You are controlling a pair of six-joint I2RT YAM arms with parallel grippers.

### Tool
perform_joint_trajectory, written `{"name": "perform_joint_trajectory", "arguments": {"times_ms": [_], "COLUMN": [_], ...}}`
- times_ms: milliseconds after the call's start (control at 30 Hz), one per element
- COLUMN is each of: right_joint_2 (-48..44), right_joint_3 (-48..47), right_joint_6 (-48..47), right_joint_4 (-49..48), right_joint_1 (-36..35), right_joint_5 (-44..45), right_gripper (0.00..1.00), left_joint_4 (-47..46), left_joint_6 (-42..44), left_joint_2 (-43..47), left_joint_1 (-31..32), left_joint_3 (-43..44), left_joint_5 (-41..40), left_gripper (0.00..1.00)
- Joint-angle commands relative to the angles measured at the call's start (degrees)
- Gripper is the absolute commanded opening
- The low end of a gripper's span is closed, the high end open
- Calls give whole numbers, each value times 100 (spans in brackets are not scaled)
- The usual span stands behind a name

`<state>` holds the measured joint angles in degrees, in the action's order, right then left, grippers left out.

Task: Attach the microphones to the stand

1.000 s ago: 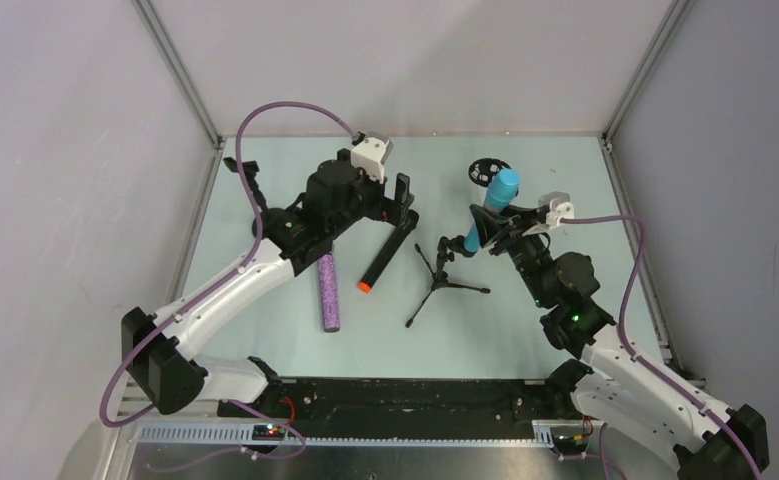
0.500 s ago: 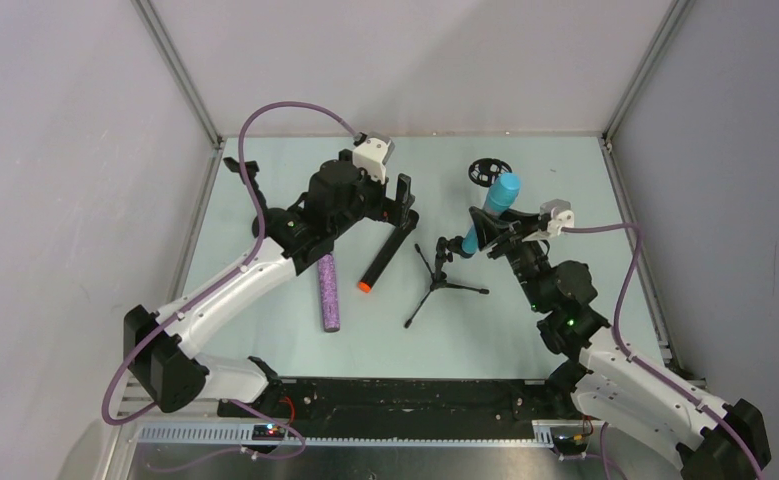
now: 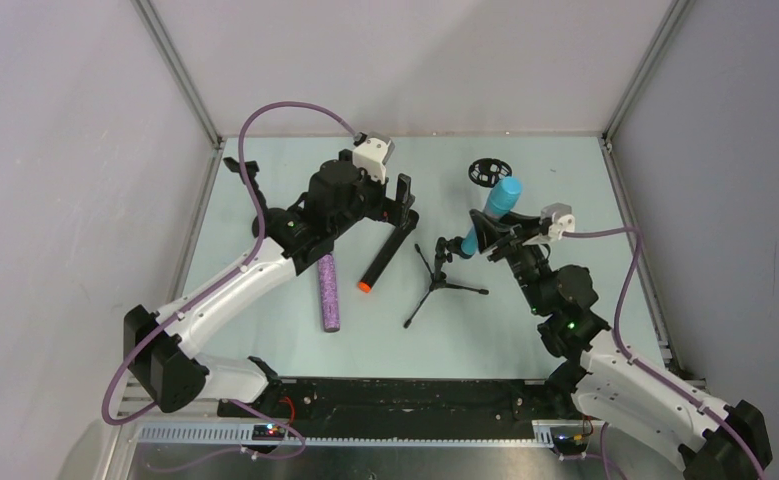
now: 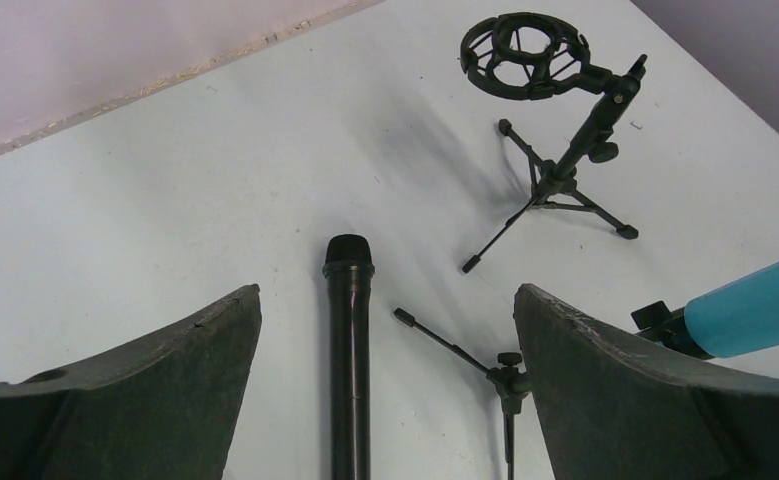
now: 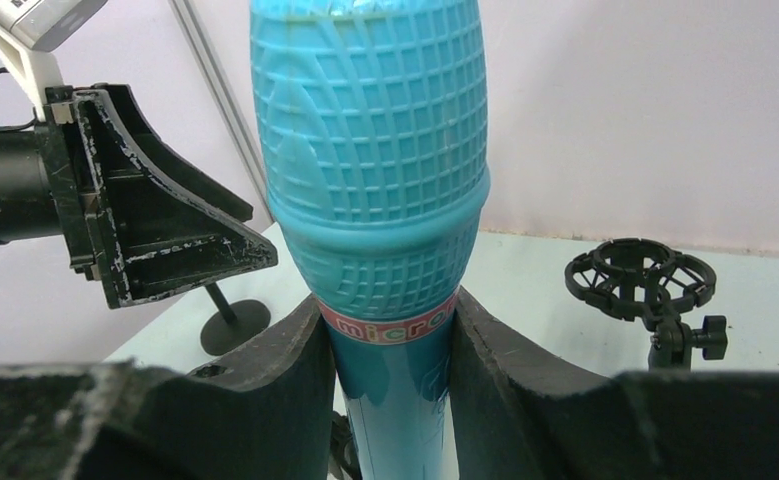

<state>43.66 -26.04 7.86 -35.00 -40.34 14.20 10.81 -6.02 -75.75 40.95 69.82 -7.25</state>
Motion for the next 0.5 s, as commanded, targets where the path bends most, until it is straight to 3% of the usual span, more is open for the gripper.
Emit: {"name": "perform_joint_trajectory", "arguments": {"times_ms": [0,200,467], "right_joint_2": [100,-399,-1327], "right_joint_3": [528,451,358], "right_joint_6": [415,699,953], "right_joint_4": [2132,2173,2113], "right_joint_1": [-272,-260,-198], "right_joint_5": [-835,-958,-1094], "right_gripper": [46,81,97], "left_joint_4": [-208,-213,-609], "left_joint_6": [-31,49,200], "left_joint_2": [10,-1,115], "left_joint_1": [-35,-31,-32], "left_joint_3": [-39,-22,-207], "left_joint_5": [45,269,982], "left_gripper": [100,100,100]}}
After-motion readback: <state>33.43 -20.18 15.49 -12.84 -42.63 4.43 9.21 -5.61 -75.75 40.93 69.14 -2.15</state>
